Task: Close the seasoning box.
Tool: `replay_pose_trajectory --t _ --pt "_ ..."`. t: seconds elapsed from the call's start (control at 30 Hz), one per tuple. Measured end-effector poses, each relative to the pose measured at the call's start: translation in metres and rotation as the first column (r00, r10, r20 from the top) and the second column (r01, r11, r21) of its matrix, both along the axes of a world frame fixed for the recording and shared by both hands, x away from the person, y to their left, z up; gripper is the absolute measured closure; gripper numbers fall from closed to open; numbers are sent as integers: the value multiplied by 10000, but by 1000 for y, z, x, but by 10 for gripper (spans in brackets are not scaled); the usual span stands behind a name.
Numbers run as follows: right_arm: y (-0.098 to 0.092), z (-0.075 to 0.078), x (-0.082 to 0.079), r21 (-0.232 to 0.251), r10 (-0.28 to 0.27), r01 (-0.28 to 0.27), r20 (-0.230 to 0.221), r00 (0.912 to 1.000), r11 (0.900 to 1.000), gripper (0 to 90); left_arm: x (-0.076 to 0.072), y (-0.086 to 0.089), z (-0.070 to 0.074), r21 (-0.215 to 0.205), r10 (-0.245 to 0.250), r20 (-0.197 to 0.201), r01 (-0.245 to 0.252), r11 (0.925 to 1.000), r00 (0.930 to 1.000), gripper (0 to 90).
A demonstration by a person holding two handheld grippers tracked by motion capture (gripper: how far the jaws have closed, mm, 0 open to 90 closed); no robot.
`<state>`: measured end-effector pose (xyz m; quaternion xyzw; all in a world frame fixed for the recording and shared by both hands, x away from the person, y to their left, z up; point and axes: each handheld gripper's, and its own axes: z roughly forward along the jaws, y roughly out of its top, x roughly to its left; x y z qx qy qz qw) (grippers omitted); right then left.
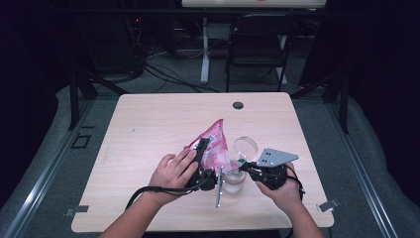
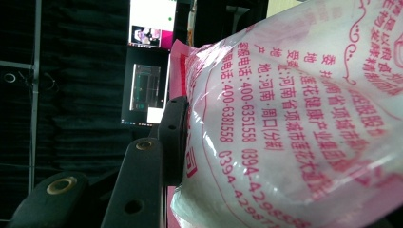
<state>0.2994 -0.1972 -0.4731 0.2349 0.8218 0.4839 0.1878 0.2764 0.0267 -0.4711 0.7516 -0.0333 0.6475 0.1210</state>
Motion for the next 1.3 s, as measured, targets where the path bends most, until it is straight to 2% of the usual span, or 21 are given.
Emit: replay_pose_trajectory --t 1.3 --pt "0 -1 1 -148 -76 76 -38 10000 9999 900 -2 -6 0 68 -166 60 166 9998 9998 632"
